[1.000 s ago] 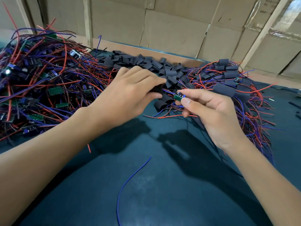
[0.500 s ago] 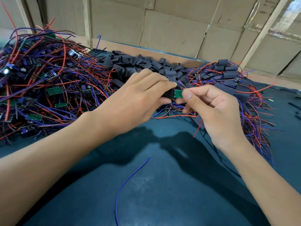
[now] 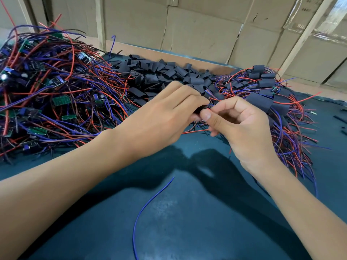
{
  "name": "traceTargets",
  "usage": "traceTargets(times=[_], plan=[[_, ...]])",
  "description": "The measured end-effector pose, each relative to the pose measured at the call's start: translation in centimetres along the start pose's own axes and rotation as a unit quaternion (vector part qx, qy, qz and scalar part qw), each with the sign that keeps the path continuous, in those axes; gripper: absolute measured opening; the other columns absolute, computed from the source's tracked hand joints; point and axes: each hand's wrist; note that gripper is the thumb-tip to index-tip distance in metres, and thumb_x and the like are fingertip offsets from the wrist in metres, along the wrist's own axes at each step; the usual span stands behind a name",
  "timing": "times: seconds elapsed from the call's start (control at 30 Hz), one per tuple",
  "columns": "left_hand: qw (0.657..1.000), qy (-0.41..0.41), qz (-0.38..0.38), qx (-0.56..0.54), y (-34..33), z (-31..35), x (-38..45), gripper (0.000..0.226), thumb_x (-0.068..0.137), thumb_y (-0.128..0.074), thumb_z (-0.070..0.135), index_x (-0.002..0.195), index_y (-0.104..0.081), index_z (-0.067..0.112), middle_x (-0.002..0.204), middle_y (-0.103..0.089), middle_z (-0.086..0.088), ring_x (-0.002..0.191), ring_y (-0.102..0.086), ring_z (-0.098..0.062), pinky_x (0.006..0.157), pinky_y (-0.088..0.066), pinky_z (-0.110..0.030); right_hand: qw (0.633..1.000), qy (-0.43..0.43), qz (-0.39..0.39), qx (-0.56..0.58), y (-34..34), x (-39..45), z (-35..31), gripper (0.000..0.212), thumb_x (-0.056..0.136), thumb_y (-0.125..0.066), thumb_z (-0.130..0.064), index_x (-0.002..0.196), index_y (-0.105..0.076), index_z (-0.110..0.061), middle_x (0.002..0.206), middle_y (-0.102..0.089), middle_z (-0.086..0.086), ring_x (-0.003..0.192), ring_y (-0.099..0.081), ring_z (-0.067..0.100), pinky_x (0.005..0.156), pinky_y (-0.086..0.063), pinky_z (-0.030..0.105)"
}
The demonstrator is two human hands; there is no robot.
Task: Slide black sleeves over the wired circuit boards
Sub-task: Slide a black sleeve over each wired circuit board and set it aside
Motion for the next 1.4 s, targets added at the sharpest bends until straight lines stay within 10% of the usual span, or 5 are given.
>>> traceTargets(times=[0.3, 0.53, 0.8, 1.27, 1.4], plan=[[0.999, 0.018, -0.023, 0.014, -0.2, 0.0, -0.2, 0.029, 0.103, -0.056, 0.015, 0.123, -0.063, -0.005, 0.115, -0.065, -0.017, 0.099, -0.059, -0.038, 0.090, -0.049, -0.049, 0.998, 0.021, 0.009, -0.060, 0.0, -0.3, -0.1, 0.015, 0.080, -0.083, -0.035, 0.083, -0.074, -0.023, 0.077, -0.070, 0.016, 0.067, -0.062, 0.038, 0.055, -0.054, 0.042], [0.990, 0.121, -0.065, 0.026, 0.2, -2.6, -0.9, 0.047, 0.106, -0.044, 0.039, 0.136, -0.056, 0.004, 0.127, -0.061, -0.012, 0.115, -0.054, -0.035, 0.096, -0.045, -0.050, 0.991, 0.053, 0.095, -0.074, 1.4, 0.4, -0.9, 0.009, 0.088, -0.078, -0.017, 0.087, -0.072, -0.010, 0.070, -0.072, 0.001, 0.051, -0.061, 0.009, 0.048, -0.044, 0.019], [0.886, 0.323, -0.312, 0.118, -2.2, -7.1, -3.4, 0.063, 0.105, -0.038, 0.037, 0.159, -0.015, 0.015, 0.155, -0.038, -0.012, 0.139, -0.034, -0.034, 0.109, -0.030, -0.052, 0.922, 0.044, 0.213, -0.321, 6.6, 2.5, -0.2, 0.014, 0.087, -0.067, -0.030, 0.101, -0.070, -0.028, 0.092, -0.072, -0.014, 0.083, -0.068, 0.006, 0.087, -0.055, 0.034], [0.890, 0.341, -0.287, 0.100, -3.4, -7.3, -2.7, 0.045, 0.101, -0.040, 0.054, 0.137, -0.055, 0.030, 0.134, -0.058, -0.007, 0.126, -0.040, -0.036, 0.101, -0.034, -0.051, 0.916, 0.196, 0.117, -0.330, 0.6, -0.1, -0.8, 0.030, 0.093, -0.065, -0.018, 0.122, -0.065, -0.017, 0.105, -0.069, -0.008, 0.098, -0.067, 0.011, 0.096, -0.048, 0.055], [0.918, 0.326, -0.201, 0.104, -2.9, -6.6, -2.7, 0.036, 0.102, -0.043, 0.043, 0.114, -0.070, 0.021, 0.117, -0.065, -0.006, 0.112, -0.047, -0.036, 0.093, -0.037, -0.049, 0.923, 0.191, 0.077, -0.325, 0.0, -0.5, -0.1, 0.022, 0.092, -0.067, -0.016, 0.113, -0.070, -0.018, 0.089, -0.069, -0.022, 0.086, -0.065, -0.001, 0.094, -0.046, 0.025]])
Point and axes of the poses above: each hand's wrist, its own x-axis towards the middle knuckle, its own y-axis out of the back of the hand, z = x × y
